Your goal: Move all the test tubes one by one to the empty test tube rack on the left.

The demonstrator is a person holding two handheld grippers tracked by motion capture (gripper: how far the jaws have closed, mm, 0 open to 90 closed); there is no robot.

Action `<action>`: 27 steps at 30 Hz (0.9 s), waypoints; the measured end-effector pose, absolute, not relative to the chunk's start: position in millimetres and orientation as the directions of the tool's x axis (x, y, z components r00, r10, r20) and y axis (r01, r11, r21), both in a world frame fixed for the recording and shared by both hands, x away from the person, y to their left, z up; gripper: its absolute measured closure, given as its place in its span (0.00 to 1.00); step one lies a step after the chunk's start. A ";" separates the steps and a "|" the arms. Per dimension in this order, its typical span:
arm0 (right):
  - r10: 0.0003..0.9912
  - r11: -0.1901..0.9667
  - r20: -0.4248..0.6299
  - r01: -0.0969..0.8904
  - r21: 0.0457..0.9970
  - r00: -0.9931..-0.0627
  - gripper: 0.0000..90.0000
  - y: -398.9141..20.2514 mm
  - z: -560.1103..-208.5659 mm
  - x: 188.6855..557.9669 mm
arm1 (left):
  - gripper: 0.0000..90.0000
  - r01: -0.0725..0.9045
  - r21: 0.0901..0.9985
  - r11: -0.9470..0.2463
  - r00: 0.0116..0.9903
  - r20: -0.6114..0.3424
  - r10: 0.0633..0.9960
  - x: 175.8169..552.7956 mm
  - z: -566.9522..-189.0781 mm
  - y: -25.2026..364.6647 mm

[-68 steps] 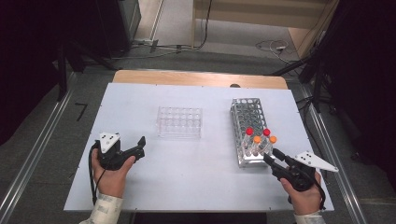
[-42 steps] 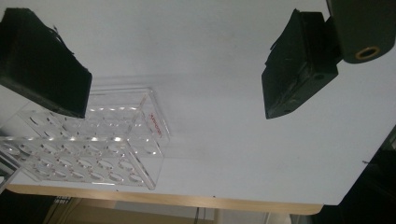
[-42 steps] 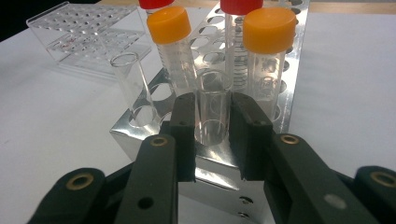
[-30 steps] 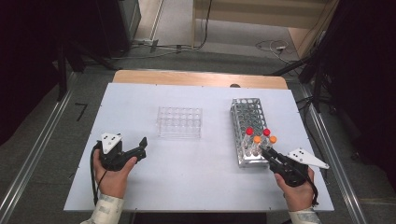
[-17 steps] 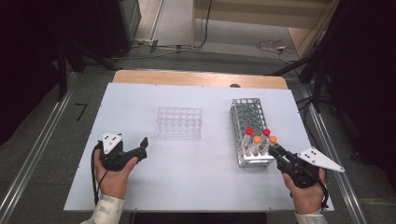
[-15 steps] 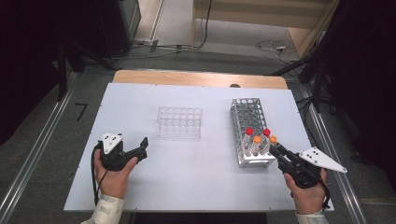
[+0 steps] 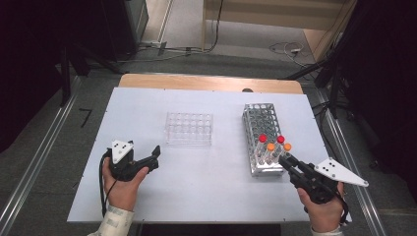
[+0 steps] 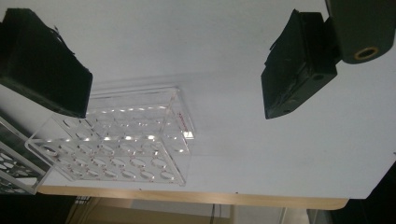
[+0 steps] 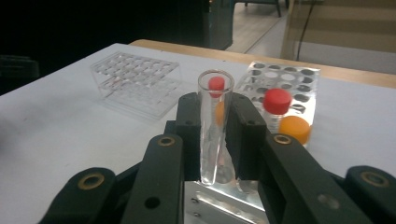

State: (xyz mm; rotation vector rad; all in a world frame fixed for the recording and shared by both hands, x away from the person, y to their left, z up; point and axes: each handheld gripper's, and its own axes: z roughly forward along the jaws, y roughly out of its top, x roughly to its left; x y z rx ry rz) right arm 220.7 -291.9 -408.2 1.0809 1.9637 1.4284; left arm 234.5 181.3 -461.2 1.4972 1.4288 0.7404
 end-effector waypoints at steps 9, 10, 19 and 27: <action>0.759 0.178 0.079 0.322 0.930 -0.647 0.81 -263.8 -413.2 220.2 | 0.11 0.431 0.901 0.053 0.192 -0.149 0.970 234.7 -460.1 167.5; 0.751 0.186 0.079 0.325 0.927 -0.656 0.81 -259.2 -414.6 220.9 | 0.11 0.428 0.902 0.050 0.195 -0.146 0.970 234.4 -459.4 165.8; 0.701 0.252 0.062 0.329 0.910 -0.710 0.82 -220.5 -429.9 236.2 | 0.16 0.405 0.914 0.038 0.281 -0.164 0.946 234.8 -449.1 143.7; 0.684 0.285 0.049 0.328 0.900 -0.728 0.81 -198.1 -438.1 247.8 | 0.25 0.377 0.926 0.003 0.385 -0.159 0.909 241.7 -439.7 112.5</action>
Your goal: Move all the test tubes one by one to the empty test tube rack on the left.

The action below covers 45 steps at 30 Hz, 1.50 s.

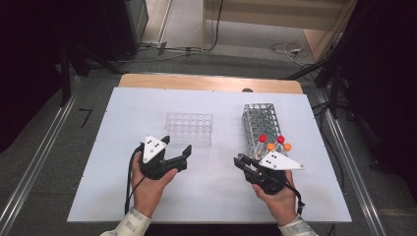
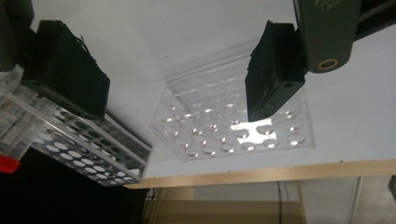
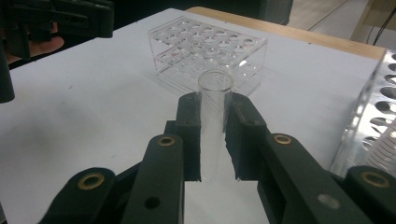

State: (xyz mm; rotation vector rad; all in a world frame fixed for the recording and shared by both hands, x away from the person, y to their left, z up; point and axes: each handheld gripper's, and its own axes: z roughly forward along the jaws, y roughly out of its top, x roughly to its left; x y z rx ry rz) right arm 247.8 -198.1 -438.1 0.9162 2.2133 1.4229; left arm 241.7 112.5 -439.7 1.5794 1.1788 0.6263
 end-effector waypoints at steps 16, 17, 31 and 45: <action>0.662 0.332 0.018 0.315 0.889 -0.750 0.81 -165.8 -446.3 263.2 | 0.53 0.335 0.936 -0.108 0.613 -0.130 0.779 246.5 -411.9 53.6; 0.662 0.335 0.016 0.316 0.888 -0.749 0.81 -164.4 -446.5 262.7 | 0.56 0.335 0.935 -0.118 0.622 -0.125 0.773 246.4 -411.0 49.6; 0.651 0.349 -0.014 0.284 0.893 -0.759 0.82 -154.9 -445.2 260.1 | 0.70 0.379 0.905 -0.192 0.660 -0.119 0.742 251.9 -415.7 31.9; 0.652 0.356 -0.030 0.272 0.894 -0.757 0.82 -154.0 -444.7 258.9 | 0.78 0.397 0.896 -0.198 0.665 -0.132 0.735 254.8 -418.6 28.9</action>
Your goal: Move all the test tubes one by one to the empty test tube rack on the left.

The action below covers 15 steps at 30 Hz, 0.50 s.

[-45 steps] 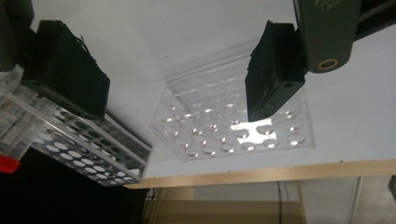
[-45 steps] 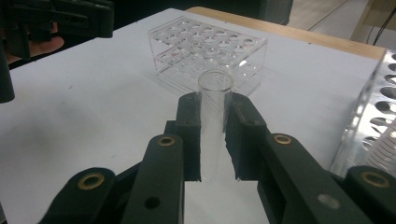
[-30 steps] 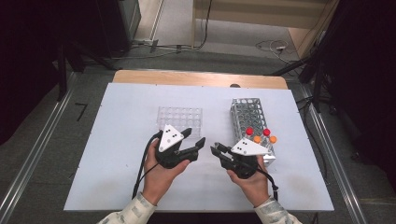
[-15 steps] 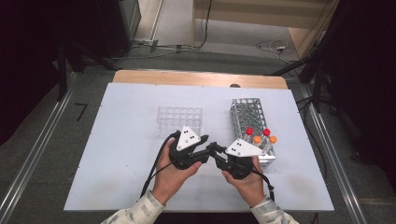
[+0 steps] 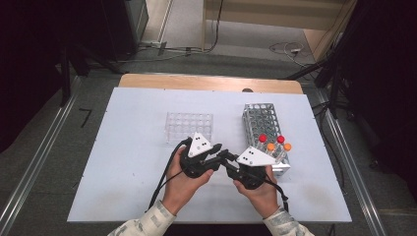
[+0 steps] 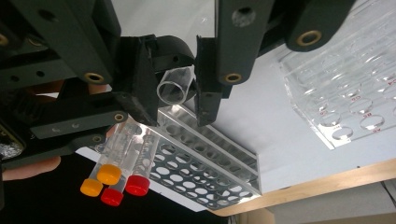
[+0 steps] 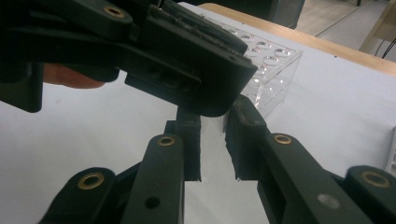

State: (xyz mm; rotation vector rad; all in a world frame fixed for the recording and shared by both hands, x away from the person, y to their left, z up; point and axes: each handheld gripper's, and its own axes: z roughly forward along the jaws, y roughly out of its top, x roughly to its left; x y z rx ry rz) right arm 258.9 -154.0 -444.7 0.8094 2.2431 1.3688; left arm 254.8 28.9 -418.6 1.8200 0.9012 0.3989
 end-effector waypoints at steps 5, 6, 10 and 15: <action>0.653 0.360 -0.033 0.271 0.893 -0.757 0.81 -153.5 -445.1 258.4 | 0.84 0.401 0.892 -0.207 0.669 -0.130 0.732 254.5 -418.7 28.1; 0.655 0.358 -0.031 0.274 0.892 -0.755 0.81 -153.5 -445.1 258.2 | 0.84 0.401 0.892 -0.207 0.669 -0.130 0.732 254.5 -418.7 28.1; 0.656 0.354 -0.026 0.277 0.893 -0.754 0.81 -153.5 -445.2 257.6 | 0.85 0.400 0.892 -0.208 0.668 -0.129 0.733 254.3 -417.9 29.1; 0.654 0.324 0.000 0.280 0.904 -0.757 0.63 -155.0 -445.4 258.6 | 0.86 0.398 0.896 -0.194 0.669 -0.139 0.730 255.1 -416.3 31.8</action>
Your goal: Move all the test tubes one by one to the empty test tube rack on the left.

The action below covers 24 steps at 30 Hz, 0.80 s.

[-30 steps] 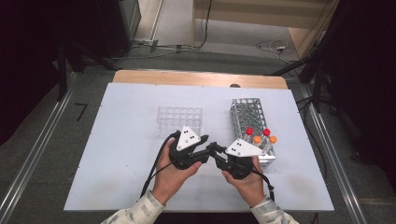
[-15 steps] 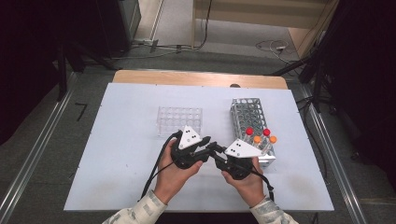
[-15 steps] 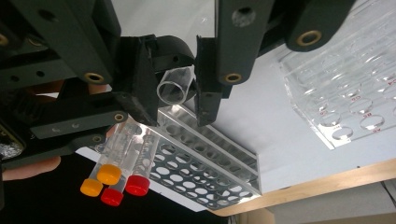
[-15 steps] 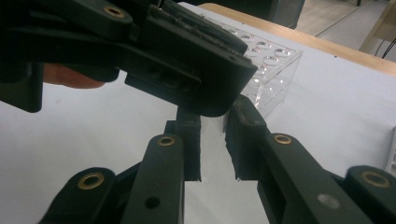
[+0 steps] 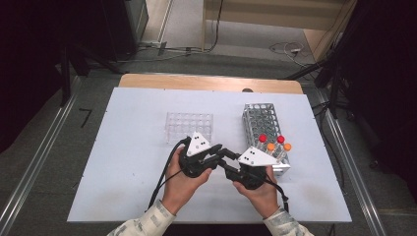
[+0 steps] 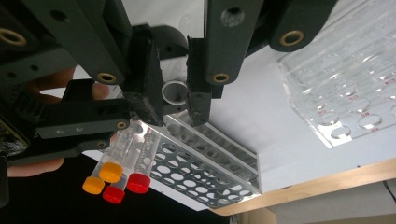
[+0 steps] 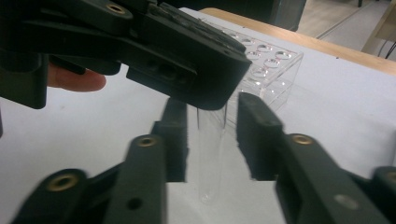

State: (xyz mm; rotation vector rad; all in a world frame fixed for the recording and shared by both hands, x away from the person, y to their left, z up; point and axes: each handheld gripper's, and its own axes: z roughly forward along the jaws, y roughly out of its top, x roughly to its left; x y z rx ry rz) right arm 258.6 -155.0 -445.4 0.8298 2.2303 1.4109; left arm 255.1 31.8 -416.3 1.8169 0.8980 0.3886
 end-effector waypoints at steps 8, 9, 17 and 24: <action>0.659 0.272 0.041 0.288 0.918 -0.751 0.33 -160.9 -444.6 257.1 | 0.86 0.395 0.903 -0.169 0.641 -0.139 0.755 267.1 -406.7 40.7; 0.657 0.269 0.043 0.288 0.919 -0.753 0.33 -161.4 -444.6 256.7 | 0.86 0.396 0.904 -0.162 0.635 -0.142 0.759 269.9 -404.7 42.4; 0.661 0.266 0.047 0.293 0.918 -0.748 0.32 -164.6 -444.5 255.9 | 0.86 0.382 0.916 -0.124 0.589 -0.138 0.796 291.6 -381.3 56.1; 0.662 0.271 0.042 0.291 0.917 -0.749 0.32 -165.0 -445.3 255.6 | 0.86 0.377 0.920 -0.111 0.546 -0.124 0.828 308.6 -373.7 63.3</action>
